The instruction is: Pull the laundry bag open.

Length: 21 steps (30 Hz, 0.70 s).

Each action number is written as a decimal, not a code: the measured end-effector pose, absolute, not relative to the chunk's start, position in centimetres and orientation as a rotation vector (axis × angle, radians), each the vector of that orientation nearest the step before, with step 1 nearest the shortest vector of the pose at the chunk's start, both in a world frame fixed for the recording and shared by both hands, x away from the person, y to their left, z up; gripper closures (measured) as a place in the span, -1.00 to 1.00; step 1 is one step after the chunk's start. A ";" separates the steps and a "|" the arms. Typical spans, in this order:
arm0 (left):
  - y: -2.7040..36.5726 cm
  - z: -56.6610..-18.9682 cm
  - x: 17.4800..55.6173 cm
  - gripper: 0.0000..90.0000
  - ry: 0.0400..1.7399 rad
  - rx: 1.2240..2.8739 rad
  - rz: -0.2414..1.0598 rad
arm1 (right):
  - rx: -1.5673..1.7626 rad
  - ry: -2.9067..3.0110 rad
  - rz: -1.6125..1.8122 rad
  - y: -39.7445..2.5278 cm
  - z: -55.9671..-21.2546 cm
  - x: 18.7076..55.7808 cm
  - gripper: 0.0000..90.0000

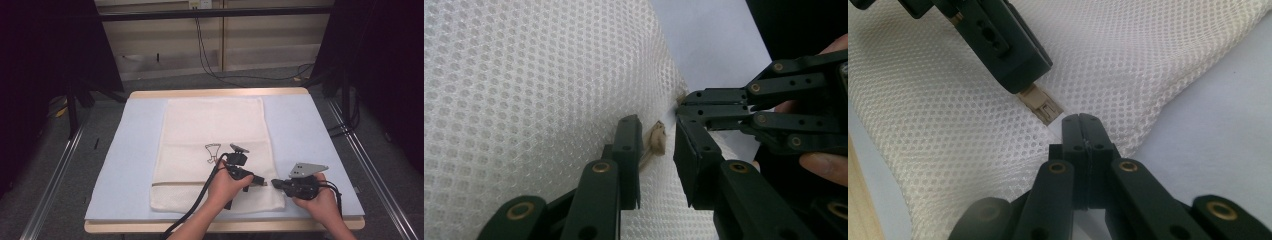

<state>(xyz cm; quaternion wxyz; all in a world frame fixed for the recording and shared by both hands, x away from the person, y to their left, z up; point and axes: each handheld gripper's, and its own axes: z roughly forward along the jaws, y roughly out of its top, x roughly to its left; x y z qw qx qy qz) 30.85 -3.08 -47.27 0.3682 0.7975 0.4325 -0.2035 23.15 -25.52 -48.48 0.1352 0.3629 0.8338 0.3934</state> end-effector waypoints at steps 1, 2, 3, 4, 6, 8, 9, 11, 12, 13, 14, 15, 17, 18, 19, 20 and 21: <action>-3.0 -47.2 30.9 0.59 1.109 2.034 -0.540 | 1.052 2.415 1.139 -25.5 -48.5 23.1 1.00; -3.1 -47.1 30.8 0.58 1.127 2.009 -0.561 | 1.052 2.416 1.139 -25.5 -48.5 23.1 1.00; -2.9 -47.0 30.9 0.58 1.118 2.024 -0.542 | 1.052 2.415 1.139 -25.5 -48.5 23.1 1.00; -3.0 -46.9 30.8 0.58 1.123 2.010 -0.559 | 1.052 2.416 1.138 -25.5 -48.5 23.1 1.00; -2.8 -46.8 30.8 0.59 1.118 2.032 -0.537 | 1.052 2.416 1.138 -25.5 -48.5 23.1 1.00; -2.9 -46.9 30.8 0.60 1.123 2.040 -0.563 | 1.053 2.415 1.138 -25.5 -48.5 23.1 1.00; -2.9 -47.0 30.8 0.60 1.122 2.044 -0.583 | 1.053 2.416 1.138 -25.5 -48.5 23.1 1.00; -3.2 -47.3 30.8 0.60 1.140 2.051 -0.579 | 1.054 2.415 1.137 -25.5 -48.5 23.1 1.00; -3.2 -47.5 30.9 0.59 1.132 2.047 -0.591 | 1.053 2.416 1.138 -25.5 -48.5 23.1 1.00; -3.3 -47.6 30.9 0.59 1.141 2.039 -0.582 | 1.054 2.414 1.136 -25.5 -48.5 23.1 1.00; -3.4 -47.7 30.9 0.60 1.143 2.047 -0.567 | 1.055 2.413 1.137 -25.5 -48.5 23.1 1.00; -3.5 -47.9 30.9 0.60 1.143 2.046 -0.565 | 1.055 2.413 1.137 -25.5 -48.5 23.1 1.00; -3.7 -48.1 30.9 0.64 1.153 2.030 -0.583 | 1.055 2.413 1.138 -25.5 -48.5 23.1 1.00; -3.8 -48.1 30.9 0.66 1.160 2.014 -0.600 | 1.055 2.413 1.139 -25.5 -48.5 23.1 1.00; -3.8 -48.2 30.9 0.67 1.159 2.011 -0.605 | 1.056 2.413 1.139 -25.5 -48.5 23.1 1.00; -3.9 -48.3 31.0 0.69 1.161 2.015 -0.599 | 1.057 2.412 1.139 -25.5 -48.5 23.1 1.00; -3.9 -48.4 31.0 0.71 1.161 2.009 -0.613 | 1.058 2.412 1.139 -25.5 -48.5 23.1 1.00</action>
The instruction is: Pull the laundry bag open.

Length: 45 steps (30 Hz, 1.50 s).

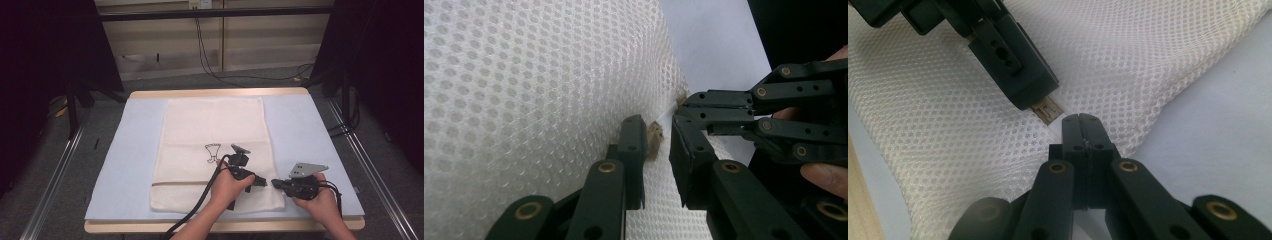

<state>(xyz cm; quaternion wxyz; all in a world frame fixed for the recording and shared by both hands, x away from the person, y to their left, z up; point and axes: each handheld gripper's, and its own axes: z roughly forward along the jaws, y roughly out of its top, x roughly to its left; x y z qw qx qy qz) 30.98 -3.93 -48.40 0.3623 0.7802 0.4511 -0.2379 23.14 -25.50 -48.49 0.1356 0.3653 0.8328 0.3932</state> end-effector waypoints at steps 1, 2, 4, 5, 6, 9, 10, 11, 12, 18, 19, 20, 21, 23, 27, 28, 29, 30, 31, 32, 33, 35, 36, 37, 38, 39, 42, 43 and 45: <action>-4.1 -48.5 30.9 0.73 1.167 2.006 -0.603 | 1.059 2.413 1.139 -25.5 -48.5 23.1 1.00; -4.2 -48.6 30.9 0.78 1.162 2.012 -0.598 | 1.061 2.413 1.139 -25.5 -48.5 23.1 1.00; -4.2 -48.6 30.9 0.92 1.170 2.012 -0.603 | 1.066 2.414 1.140 -25.5 -48.5 23.2 1.00; -4.1 -48.5 30.9 0.93 1.177 2.009 -0.609 | 1.075 2.414 1.137 -25.5 -48.5 23.2 1.00; -4.1 -48.5 30.9 0.93 1.177 2.008 -0.601 | 1.077 2.416 1.133 -25.5 -48.4 23.2 1.00; -3.7 -48.4 31.1 0.94 1.181 2.014 -0.602 | 1.067 2.422 1.116 -25.4 -48.4 23.2 1.00; -3.6 -48.3 31.1 0.94 1.187 2.014 -0.599 | 1.076 2.422 1.119 -25.4 -48.4 23.3 1.00; -3.4 -48.2 31.2 0.94 1.194 2.019 -0.595 | 1.080 2.424 1.120 -25.4 -48.4 23.3 1.00; -3.2 -48.2 31.2 0.94 1.189 2.009 -0.622 | 1.075 2.425 1.117 -25.4 -48.4 23.3 1.00; -2.4 -48.0 31.4 0.94 1.192 2.013 -0.613 | 1.063 2.427 1.091 -25.3 -48.3 23.2 1.00; -2.3 -47.9 31.3 0.94 1.203 2.009 -0.613 | 1.059 2.428 1.091 -25.2 -48.3 23.2 1.00; -2.2 -47.9 31.4 0.94 1.199 2.005 -0.617 | 1.056 2.426 1.082 -25.2 -48.3 23.2 1.00; -2.0 -47.8 31.5 0.94 1.200 2.011 -0.619 | 1.053 2.427 1.085 -25.2 -48.3 23.2 1.00; -1.8 -47.7 31.5 0.94 1.204 2.012 -0.617 | 1.058 2.425 1.085 -25.2 -48.3 23.2 1.00; -1.7 -47.8 31.5 0.94 1.201 2.012 -0.614 | 1.062 2.422 1.083 -25.2 -48.3 23.2 1.00; -1.6 -47.8 31.5 0.94 1.190 2.014 -0.622 | 1.063 2.423 1.082 -25.1 -48.3 23.2 1.00; -1.7 -47.8 31.4 0.94 1.194 2.013 -0.618 | 1.062 2.422 1.082 -25.1 -48.3 23.2 1.00; -1.8 -47.8 31.4 0.94 1.198 2.007 -0.619 | 1.062 2.420 1.082 -25.1 -48.3 23.2 1.00; -1.8 -47.8 31.4 0.94 1.207 2.012 -0.599 | 1.063 2.420 1.082 -25.1 -48.3 23.2 1.00; -1.6 -47.7 31.5 0.94 1.200 2.022 -0.612 | 1.062 2.420 1.083 -25.1 -48.3 23.2 1.00; -1.6 -47.7 31.5 0.94 1.212 2.008 -0.625 | 1.063 2.420 1.083 -25.2 -48.3 23.2 1.00; -1.5 -47.7 31.5 0.94 1.217 2.009 -0.628 | 1.068 2.421 1.082 -25.1 -48.3 23.2 1.00; -1.5 -47.7 31.5 0.94 1.217 2.011 -0.617 | 1.067 2.424 1.080 -25.1 -48.3 23.2 1.00; -1.4 -47.6 31.5 0.94 1.215 2.017 -0.615 | 1.071 2.424 1.080 -25.1 -48.2 23.2 1.00; -1.3 -47.6 31.5 0.94 1.214 2.016 -0.619 | 1.073 2.423 1.078 -25.2 -48.2 23.2 1.00; -1.2 -47.6 31.5 0.94 1.211 2.014 -0.623 | 1.075 2.424 1.079 -25.1 -48.2 23.2 1.00; -0.8 -47.5 31.6 0.94 1.220 2.010 -0.632 | 1.072 2.430 1.076 -25.1 -48.2 23.3 1.00; -0.7 -47.5 31.7 0.94 1.221 2.011 -0.621 | 1.072 2.431 1.076 -25.2 -48.2 23.3 1.00; -0.4 -47.5 31.7 0.94 1.220 2.005 -0.636 | 1.079 2.432 1.085 -25.2 -48.2 23.3 1.00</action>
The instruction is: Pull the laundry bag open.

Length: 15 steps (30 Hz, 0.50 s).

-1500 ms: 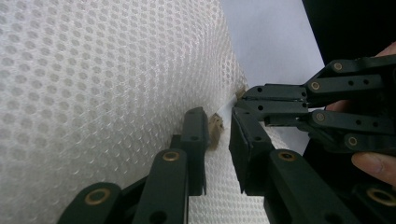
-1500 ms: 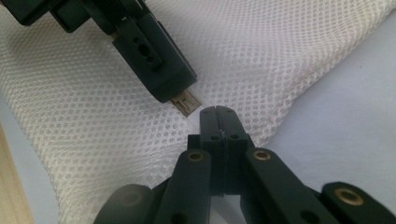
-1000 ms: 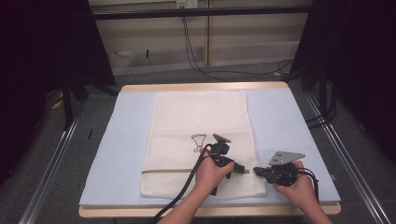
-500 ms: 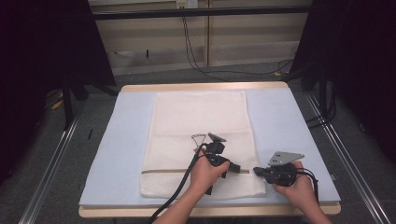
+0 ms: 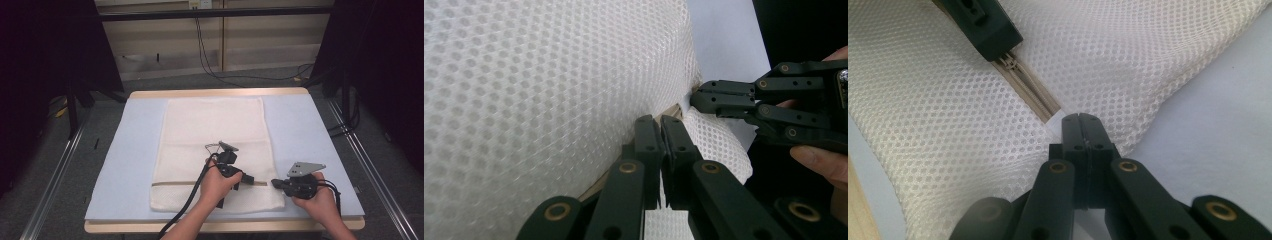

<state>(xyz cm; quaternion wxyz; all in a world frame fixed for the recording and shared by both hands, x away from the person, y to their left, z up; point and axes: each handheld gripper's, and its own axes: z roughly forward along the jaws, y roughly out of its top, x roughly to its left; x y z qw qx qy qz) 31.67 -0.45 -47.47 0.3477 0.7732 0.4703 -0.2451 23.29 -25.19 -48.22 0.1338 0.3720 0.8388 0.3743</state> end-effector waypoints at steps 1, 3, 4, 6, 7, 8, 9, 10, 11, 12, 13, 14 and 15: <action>-0.4 -47.5 31.7 0.94 1.221 1.997 -0.639 | 1.078 2.431 1.088 -25.2 -48.2 23.3 1.00; -0.2 -47.5 31.7 0.94 1.222 1.995 -0.639 | 1.076 2.428 1.085 -25.2 -48.2 23.3 1.00; -0.1 -47.6 31.8 0.94 1.215 1.993 -0.641 | 1.079 2.430 1.089 -25.2 -48.2 23.3 1.00; 0.1 -47.6 31.8 0.94 1.218 1.995 -0.640 | 1.081 2.430 1.088 -25.2 -48.2 23.3 1.00; 0.1 -47.5 31.7 0.94 1.233 1.982 -0.646 | 1.081 2.428 1.083 -25.2 -48.2 23.3 1.00; 0.3 -47.5 31.8 0.94 1.225 1.986 -0.652 | 1.082 2.428 1.086 -25.2 -48.2 23.3 1.00; 0.4 -47.6 31.8 0.94 1.226 1.992 -0.640 | 1.082 2.429 1.088 -25.2 -48.2 23.3 1.00; 0.4 -47.5 31.8 0.94 1.234 1.981 -0.645 | 1.082 2.429 1.086 -25.2 -48.2 23.3 1.00; 0.5 -47.5 31.8 0.94 1.228 1.985 -0.640 | 1.082 2.430 1.086 -25.2 -48.2 23.3 1.00; 0.7 -47.4 31.9 0.94 1.221 1.990 -0.660 | 1.082 2.429 1.087 -25.2 -48.2 23.3 1.00; 0.7 -47.4 31.8 0.94 1.229 1.987 -0.651 | 1.082 2.426 1.085 -25.2 -48.2 23.3 1.00; 0.7 -47.5 31.8 0.94 1.227 1.983 -0.654 | 1.082 2.425 1.091 -25.2 -48.3 23.2 1.00; 0.7 -47.4 31.8 0.94 1.226 1.977 -0.654 | 1.081 2.424 1.091 -25.2 -48.3 23.2 1.00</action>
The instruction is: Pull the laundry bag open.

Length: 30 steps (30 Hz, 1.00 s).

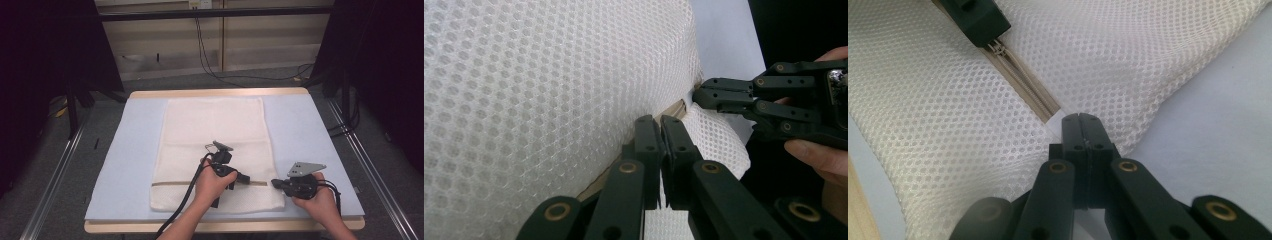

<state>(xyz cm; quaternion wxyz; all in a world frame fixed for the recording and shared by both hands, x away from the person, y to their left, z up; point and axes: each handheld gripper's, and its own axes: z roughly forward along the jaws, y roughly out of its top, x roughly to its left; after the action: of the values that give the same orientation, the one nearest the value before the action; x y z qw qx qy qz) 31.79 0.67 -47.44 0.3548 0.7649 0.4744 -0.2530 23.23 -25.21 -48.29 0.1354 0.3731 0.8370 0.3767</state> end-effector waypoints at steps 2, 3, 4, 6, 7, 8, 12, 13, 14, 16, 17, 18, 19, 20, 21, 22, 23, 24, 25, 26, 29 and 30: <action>0.8 -47.5 31.8 0.94 1.222 1.991 -0.638 | 1.077 2.424 1.097 -25.3 -48.3 23.3 1.00; 0.9 -47.5 31.8 0.94 1.221 1.985 -0.641 | 1.079 2.423 1.096 -25.3 -48.3 23.3 1.00; 0.9 -47.5 31.8 0.94 1.230 1.981 -0.646 | 1.080 2.422 1.097 -25.3 -48.3 23.3 1.00; 1.1 -47.4 31.8 0.94 1.235 1.978 -0.645 | 1.072 2.428 1.093 -25.3 -48.3 23.3 1.00; 1.3 -47.4 31.8 0.94 1.226 1.986 -0.638 | 1.070 2.429 1.084 -25.2 -48.3 23.2 1.00; 1.4 -47.3 31.8 0.94 1.239 1.989 -0.636 | 1.065 2.429 1.077 -25.1 -48.2 23.3 1.00; 2.1 -47.1 32.0 0.94 1.232 1.988 -0.641 | 1.071 2.425 1.077 -25.2 -48.2 23.2 1.00; 2.2 -47.0 31.9 0.94 1.244 1.985 -0.623 | 1.069 2.424 1.077 -25.2 -48.2 23.2 1.00; 2.4 -47.0 32.0 0.94 1.233 1.990 -0.634 | 1.067 2.423 1.082 -25.2 -48.3 23.2 1.00; 2.7 -46.9 32.0 0.94 1.244 1.989 -0.623 | 1.066 2.424 1.079 -25.1 -48.3 23.2 1.00; 2.9 -46.8 32.1 0.94 1.244 1.988 -0.635 | 1.067 2.422 1.080 -25.1 -48.3 23.2 1.00; 2.9 -46.9 32.0 0.94 1.240 1.983 -0.641 | 1.068 2.422 1.080 -25.1 -48.3 23.2 1.00; 3.1 -46.9 32.1 0.94 1.234 1.991 -0.630 | 1.068 2.422 1.079 -25.1 -48.3 23.2 1.00; 3.1 -47.0 32.0 0.94 1.241 1.985 -0.630 | 1.067 2.422 1.080 -25.1 -48.3 23.2 1.00; 3.2 -47.1 32.0 0.94 1.240 1.991 -0.627 | 1.068 2.421 1.081 -25.1 -48.3 23.2 1.00; 3.2 -47.1 32.1 0.94 1.245 1.993 -0.624 | 1.068 2.420 1.081 -25.1 -48.3 23.2 1.00; 3.3 -47.2 32.1 0.94 1.243 1.980 -0.656 | 1.068 2.420 1.082 -25.1 -48.3 23.2 1.00; 3.3 -47.3 32.0 0.94 1.255 1.970 -0.649 | 1.068 2.420 1.083 -25.1 -48.3 23.2 1.00; 3.4 -47.3 32.1 0.94 1.245 1.985 -0.643 | 1.070 2.419 1.080 -25.2 -48.3 23.2 1.00; 3.4 -47.4 32.1 0.94 1.245 1.984 -0.640 | 1.069 2.419 1.081 -25.2 -48.3 23.2 1.00; 3.6 -47.3 32.1 0.94 1.250 1.977 -0.650 | 1.070 2.425 1.087 -25.2 -48.3 23.2 1.00; 3.7 -47.3 32.1 0.94 1.249 1.987 -0.641 | 1.072 2.424 1.088 -25.2 -48.3 23.2 1.00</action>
<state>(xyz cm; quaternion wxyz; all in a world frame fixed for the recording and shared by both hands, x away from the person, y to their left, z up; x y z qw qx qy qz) 32.11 3.69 -47.27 0.3473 0.7659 0.4814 -0.2471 23.20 -25.22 -48.28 0.1380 0.3707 0.8379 0.3761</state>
